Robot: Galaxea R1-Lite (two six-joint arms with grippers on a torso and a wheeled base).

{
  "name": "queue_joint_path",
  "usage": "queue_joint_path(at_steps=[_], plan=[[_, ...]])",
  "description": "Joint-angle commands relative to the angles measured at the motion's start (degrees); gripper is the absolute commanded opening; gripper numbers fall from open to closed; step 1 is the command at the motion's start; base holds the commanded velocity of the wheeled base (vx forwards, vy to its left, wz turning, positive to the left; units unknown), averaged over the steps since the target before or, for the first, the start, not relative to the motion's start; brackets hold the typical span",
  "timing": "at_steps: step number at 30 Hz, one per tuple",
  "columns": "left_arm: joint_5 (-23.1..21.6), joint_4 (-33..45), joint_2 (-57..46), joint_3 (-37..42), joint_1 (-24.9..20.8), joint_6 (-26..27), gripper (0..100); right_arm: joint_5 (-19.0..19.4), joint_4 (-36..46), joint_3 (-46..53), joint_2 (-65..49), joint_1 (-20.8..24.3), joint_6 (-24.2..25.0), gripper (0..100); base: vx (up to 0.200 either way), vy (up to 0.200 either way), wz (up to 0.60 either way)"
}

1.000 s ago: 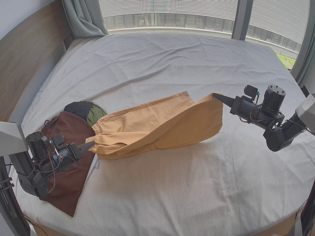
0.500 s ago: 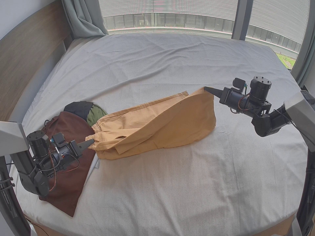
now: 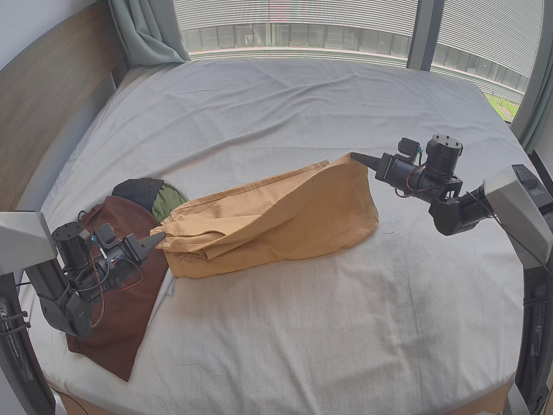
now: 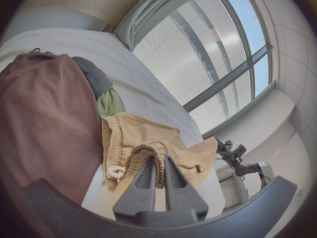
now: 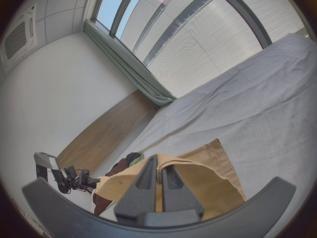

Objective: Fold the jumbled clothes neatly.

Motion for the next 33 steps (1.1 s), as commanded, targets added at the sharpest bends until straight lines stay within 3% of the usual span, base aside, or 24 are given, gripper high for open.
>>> queue_joint_path(at_steps=[1,23,24,25,33], plan=[[0.25,-0.03,2.91,-2.34,-0.09,-0.07,0,0.01,1.16,-3.91,3.35,-0.08,0.1,0,0.0,0.0,0.0],[2.27,-0.03,7.74,-7.96,-0.36,-0.07,0,-1.49,5.47,-18.5,12.67,0.27,0.19,0,0.0,0.0,0.0],[2.27,-0.03,7.83,-8.14,-0.27,-0.16,100,-1.57,5.47,-19.2,13.02,0.27,0.19,0,0.0,0.0,0.0],[2.27,-0.03,7.92,-8.4,-0.18,-0.25,100,-1.93,5.47,-19.64,13.11,0.27,0.19,100,0.0,0.0,0.0],[6.76,-0.03,8.88,-12.53,1.49,-4.2,100,-4.91,6.61,-23.6,14.78,0.01,0.19,100,0.0,0.0,0.0]])
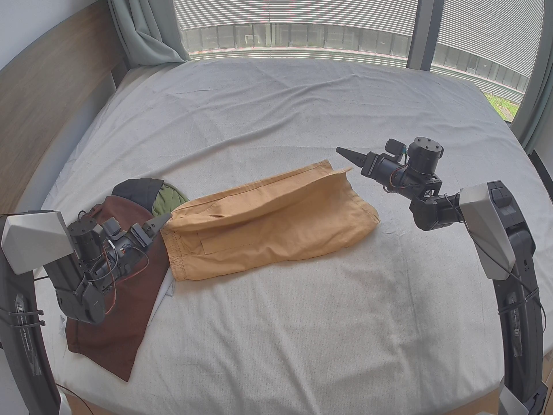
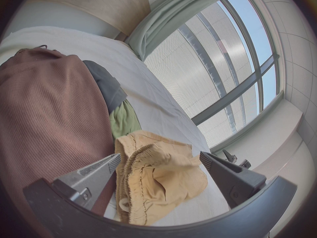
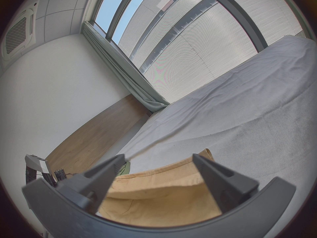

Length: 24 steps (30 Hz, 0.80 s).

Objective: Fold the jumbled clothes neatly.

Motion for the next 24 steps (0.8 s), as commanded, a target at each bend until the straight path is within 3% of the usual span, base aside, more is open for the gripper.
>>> queue_joint_path(at_steps=[1,24], plan=[[0.87,-0.01,0.41,-1.56,0.93,-0.75,100,-0.52,0.04,-0.71,1.02,-0.15,0.0,100,0.0,0.0,0.0],[0.6,-0.01,-4.6,0.9,0.58,-0.75,100,-0.69,-1.72,9.4,-4.25,0.82,-0.7,100,0.0,0.0,0.0]])
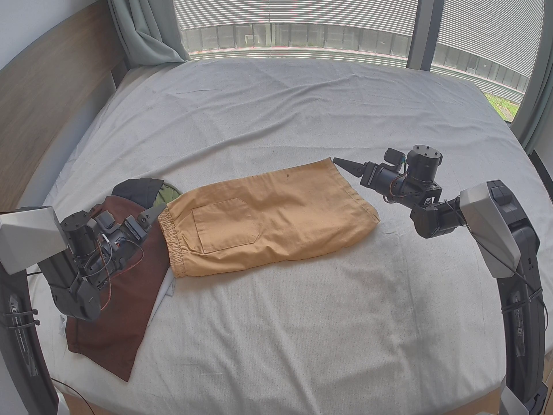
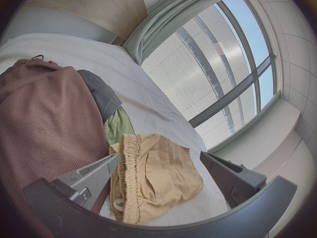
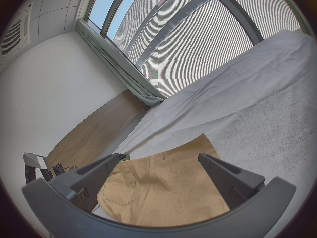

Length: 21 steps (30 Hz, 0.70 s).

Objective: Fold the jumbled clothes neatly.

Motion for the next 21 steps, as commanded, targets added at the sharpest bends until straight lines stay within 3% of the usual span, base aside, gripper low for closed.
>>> queue_joint_path(at_steps=[1,12,21], plan=[[-0.23,-0.03,-2.69,1.12,-0.2,-0.03,100,0.05,-0.7,2.87,-2.67,0.45,-0.19,100,0.0,0.0,0.0],[-0.66,-0.03,-8.66,4.29,-1.6,0.41,100,-0.03,-4.22,14.64,-10.23,1.6,-0.36,100,0.0,0.0,0.0],[-8.31,0.06,-17.54,12.55,-1.25,5.07,100,-0.03,-10.98,27.48,-14.36,2.56,-0.36,100,0.0,0.0,0.0]])
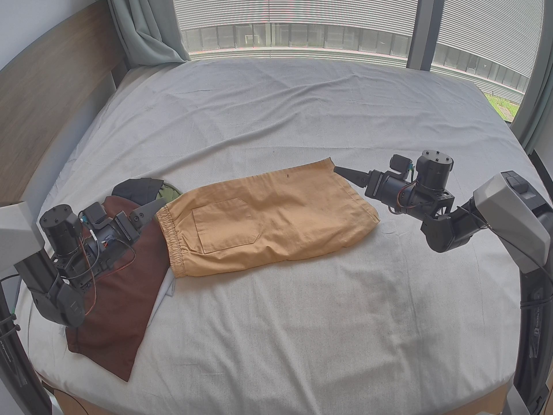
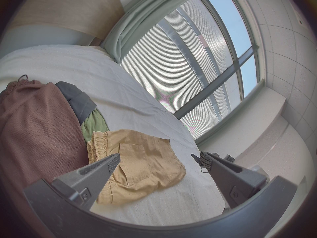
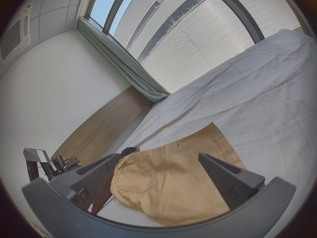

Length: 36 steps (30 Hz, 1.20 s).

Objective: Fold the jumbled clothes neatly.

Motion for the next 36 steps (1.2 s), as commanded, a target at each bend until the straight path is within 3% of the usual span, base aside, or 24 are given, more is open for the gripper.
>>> queue_joint_path(at_steps=[1,7,18,30,36], plan=[[-2.17,0.01,-6.3,4.23,0.18,1.62,100,0.03,-2.35,5.86,-3.43,0.61,0.01,100,0.0,0.0,0.0],[-3.66,0.1,-8.32,8.19,0.18,8.65,100,0.03,-7.45,12.89,-3.6,0.44,-0.78,100,0.0,0.0,0.0],[-3.75,0.01,-8.32,10.47,-0.53,14.89,100,0.03,-13.95,20.36,-2.9,1.58,-0.78,100,0.0,0.0,0.0],[-3.57,0.01,-7.88,11.18,-1.58,16.21,100,-0.32,-13.52,24.41,-2.29,1.93,-0.78,100,0.0,0.0,0.0],[-3.22,0.01,-7.71,11.35,-2.2,16.21,100,-4.02,-13.87,24.58,0.26,2.63,-0.78,100,0.0,0.0,0.0]])
